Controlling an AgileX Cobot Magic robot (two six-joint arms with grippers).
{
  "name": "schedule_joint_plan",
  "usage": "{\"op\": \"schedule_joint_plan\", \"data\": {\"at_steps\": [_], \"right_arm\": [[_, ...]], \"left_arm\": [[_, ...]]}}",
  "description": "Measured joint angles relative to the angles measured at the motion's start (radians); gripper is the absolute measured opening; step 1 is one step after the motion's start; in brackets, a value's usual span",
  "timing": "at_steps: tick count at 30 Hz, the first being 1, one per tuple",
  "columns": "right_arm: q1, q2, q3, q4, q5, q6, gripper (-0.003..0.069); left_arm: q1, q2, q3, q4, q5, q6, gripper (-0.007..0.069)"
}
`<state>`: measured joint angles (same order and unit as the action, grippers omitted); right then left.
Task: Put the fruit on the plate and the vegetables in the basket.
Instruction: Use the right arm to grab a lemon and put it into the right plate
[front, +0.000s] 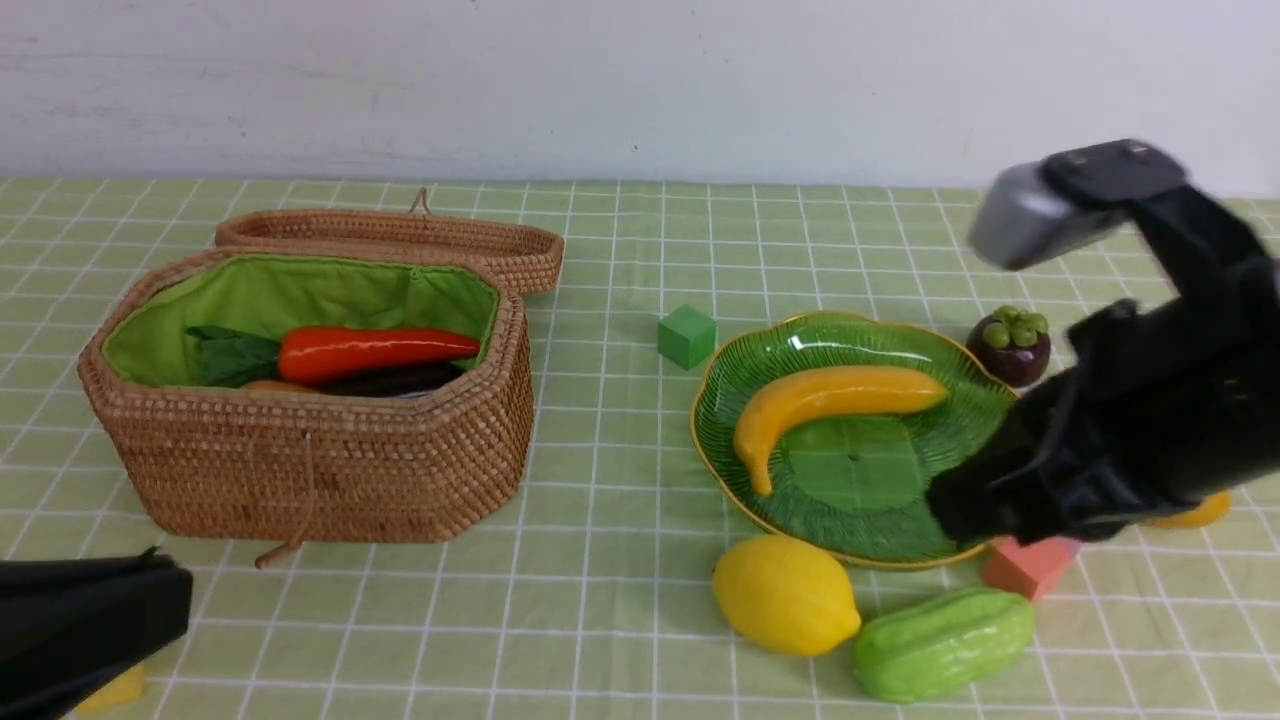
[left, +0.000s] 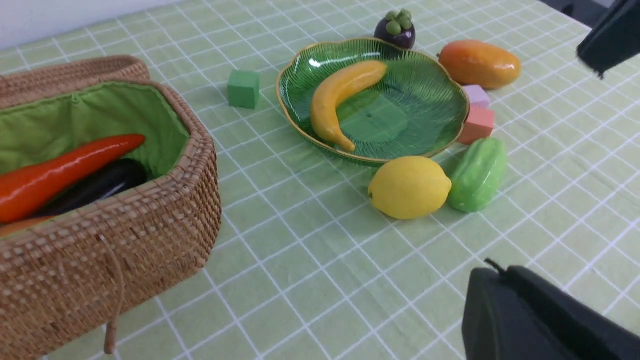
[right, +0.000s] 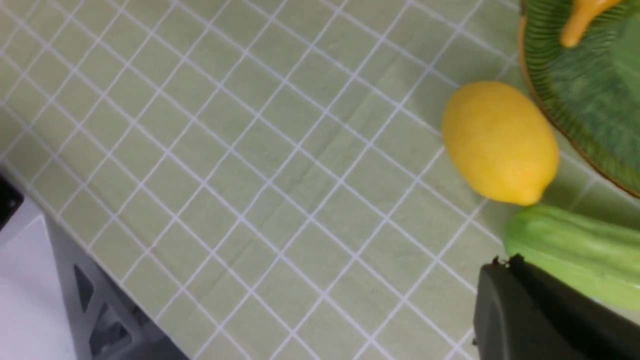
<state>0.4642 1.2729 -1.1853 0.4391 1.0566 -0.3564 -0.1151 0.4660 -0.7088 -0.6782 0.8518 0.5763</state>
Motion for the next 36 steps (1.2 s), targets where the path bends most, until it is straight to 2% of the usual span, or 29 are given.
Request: {"op": "schedule_joint_plan", "data": {"at_steps": [1,4,8,13,16,19,22,23,26,30,36], "right_arm": [[0.058,0.058,-0.028,-0.034,0.000,-0.017,0.0006],[0.113,0.131,-0.054,-0.106,-0.001,-0.048,0.0026],[0.161,0.261,-0.079,-0.254,-0.031,-0.087,0.0118],[0.166,0.399,-0.112,-0.358,-0.066,-0.092,0.0354],[0.166,0.461,-0.140,-0.362,-0.075,-0.087,0.0516],[0.166,0.478,-0.157,-0.363,-0.098,-0.086,0.0607],[0.166,0.478,-0.165,-0.363,-0.125,-0.072,0.0631],[0.166,0.481,-0.166,-0.368,-0.134,-0.066,0.0633],[0.166,0.492,-0.166,-0.375,-0.151,-0.064,0.0622],[0.165,0.520,-0.166,-0.397,-0.184,-0.060,0.0610],[0.160,0.542,-0.166,-0.427,-0.214,-0.037,0.0599]], "left_arm": [[0.000,-0.017,0.010,-0.002,-0.020,0.000,-0.0013],[0.000,-0.020,0.011,-0.002,-0.029,-0.001,-0.0013],[0.000,-0.021,0.013,-0.005,-0.029,0.000,-0.0013],[-0.013,-0.021,0.014,-0.006,-0.031,0.001,-0.0013],[-0.103,-0.021,0.014,0.007,-0.048,0.002,-0.0013],[-0.219,-0.021,0.014,0.073,-0.075,-0.013,-0.0013],[-0.294,-0.021,0.014,0.148,-0.089,-0.069,-0.0013],[-0.334,-0.021,0.014,0.212,-0.093,-0.132,-0.0013],[-0.353,-0.021,0.014,0.291,-0.095,-0.220,-0.0013],[-0.354,-0.021,0.014,0.332,-0.098,-0.271,-0.0013],[-0.356,-0.021,0.014,0.324,-0.160,-0.278,-0.0013]]}}
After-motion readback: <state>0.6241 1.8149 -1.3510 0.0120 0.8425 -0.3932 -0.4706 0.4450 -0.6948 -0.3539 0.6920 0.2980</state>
